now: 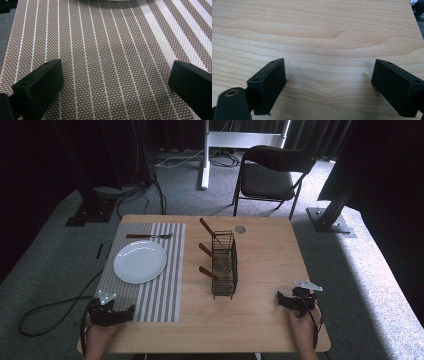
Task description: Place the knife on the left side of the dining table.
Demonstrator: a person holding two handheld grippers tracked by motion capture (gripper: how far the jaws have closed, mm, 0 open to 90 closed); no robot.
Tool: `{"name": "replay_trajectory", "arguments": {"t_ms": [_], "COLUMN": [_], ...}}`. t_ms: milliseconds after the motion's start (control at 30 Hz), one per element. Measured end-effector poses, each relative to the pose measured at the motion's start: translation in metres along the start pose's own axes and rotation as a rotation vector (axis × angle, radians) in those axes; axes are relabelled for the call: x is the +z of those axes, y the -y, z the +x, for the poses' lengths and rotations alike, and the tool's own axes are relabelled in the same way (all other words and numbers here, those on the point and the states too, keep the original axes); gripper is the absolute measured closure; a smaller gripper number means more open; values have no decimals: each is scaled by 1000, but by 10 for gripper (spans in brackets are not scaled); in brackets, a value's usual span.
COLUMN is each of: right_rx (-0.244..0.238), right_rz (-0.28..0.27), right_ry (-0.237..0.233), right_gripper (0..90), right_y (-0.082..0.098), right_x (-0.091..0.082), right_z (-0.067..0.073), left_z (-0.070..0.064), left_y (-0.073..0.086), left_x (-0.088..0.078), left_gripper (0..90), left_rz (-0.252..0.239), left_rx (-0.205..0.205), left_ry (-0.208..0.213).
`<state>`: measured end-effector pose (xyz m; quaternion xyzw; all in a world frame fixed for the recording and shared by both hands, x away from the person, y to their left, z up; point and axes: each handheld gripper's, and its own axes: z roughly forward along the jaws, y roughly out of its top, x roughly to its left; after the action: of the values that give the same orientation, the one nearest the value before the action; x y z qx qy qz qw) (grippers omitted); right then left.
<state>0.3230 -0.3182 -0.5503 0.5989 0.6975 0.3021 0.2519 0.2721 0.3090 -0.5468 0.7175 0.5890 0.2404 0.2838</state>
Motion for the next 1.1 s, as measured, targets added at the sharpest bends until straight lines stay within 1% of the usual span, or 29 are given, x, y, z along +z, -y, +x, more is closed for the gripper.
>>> {"name": "replay_trajectory", "arguments": {"t_ms": [300,433,733,867,933,967,1000,1067,1100], "right_rx": [1,1,1,1,1,2,2,2,1], "right_rz": [0,0,-1,0,0,0,0,0,0], "right_ry": [0,1,1,1,1,1,1,0,1], "right_gripper": [116,116,117,116,116,116,117,117,116], "right_y": [0,0,0,0,0,0,0,0,0], "right_x": [0,0,0,0,0,0,0,0,0], "right_z": [0,0,0,0,0,0,0,0,0], "left_z": [0,-1,-2,-4,-3,-4,-5,-7,-9], "left_y": [0,1,-2,-2,-2,-3,-3,-4,-5], "left_x": [0,-1,-2,-4,-5,-5,-7,-9,-10], "left_gripper": [1,17,20,20,20,20,20,20,20], "left_rz": [-2,-6,19,34,37,40,41,40,36], "left_rx": [-3,4,-8,-4,-10,-8,2,8,15], "left_ry": [-4,0,-12,-1,19,23,21,26,21]}}
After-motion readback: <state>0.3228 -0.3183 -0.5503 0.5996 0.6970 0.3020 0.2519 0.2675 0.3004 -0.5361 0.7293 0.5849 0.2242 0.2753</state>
